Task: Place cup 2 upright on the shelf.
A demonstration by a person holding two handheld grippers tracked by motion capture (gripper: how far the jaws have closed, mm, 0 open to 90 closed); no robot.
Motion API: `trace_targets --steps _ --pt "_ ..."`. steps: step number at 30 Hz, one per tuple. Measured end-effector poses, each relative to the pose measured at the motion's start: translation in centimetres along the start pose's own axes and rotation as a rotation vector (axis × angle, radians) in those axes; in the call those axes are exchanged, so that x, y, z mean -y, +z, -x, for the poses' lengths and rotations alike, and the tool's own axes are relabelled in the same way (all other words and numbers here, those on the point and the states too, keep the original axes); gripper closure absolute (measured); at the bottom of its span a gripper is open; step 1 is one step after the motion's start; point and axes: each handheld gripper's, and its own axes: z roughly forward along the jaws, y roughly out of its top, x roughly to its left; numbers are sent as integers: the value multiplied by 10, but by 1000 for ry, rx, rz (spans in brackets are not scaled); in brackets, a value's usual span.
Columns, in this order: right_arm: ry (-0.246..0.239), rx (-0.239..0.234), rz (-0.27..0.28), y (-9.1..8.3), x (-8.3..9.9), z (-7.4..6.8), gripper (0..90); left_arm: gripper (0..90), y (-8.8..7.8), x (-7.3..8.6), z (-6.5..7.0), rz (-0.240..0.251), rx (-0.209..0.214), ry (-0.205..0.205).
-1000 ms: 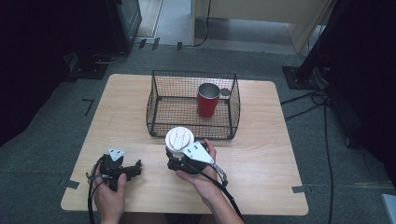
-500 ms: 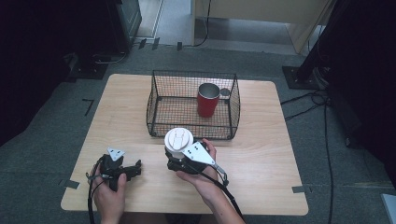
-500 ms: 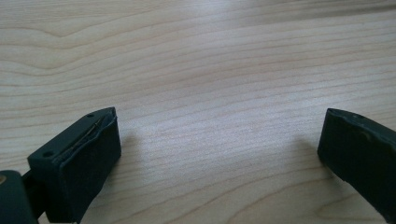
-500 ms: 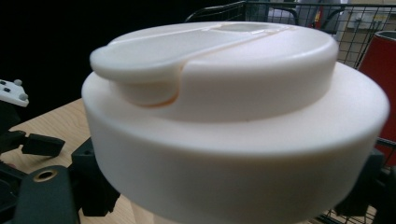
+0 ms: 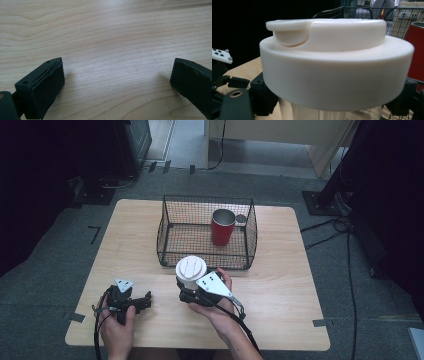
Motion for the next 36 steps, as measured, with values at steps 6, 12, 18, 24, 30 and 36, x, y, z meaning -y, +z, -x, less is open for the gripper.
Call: trace_targets --steps 6,12,18,24,30,36 --pt "5 0 22 -2 -5 2 161 1 0 0 0 0 1 -2" --pt "7 -1 41 -3 -11 3 161 1 0 0 0 -1 1 -1" --pt "7 -1 55 -4 -19 4 161 1 0 0 0 -2 2 -1" --pt "7 3 80 -4 -31 7 161 1 0 0 0 -2 2 -1" --pt "13 11 102 -3 -43 9 161 1 0 0 0 -3 2 -1" --pt "14 12 111 -1 -55 11 161 1 0 0 0 -3 2 0"
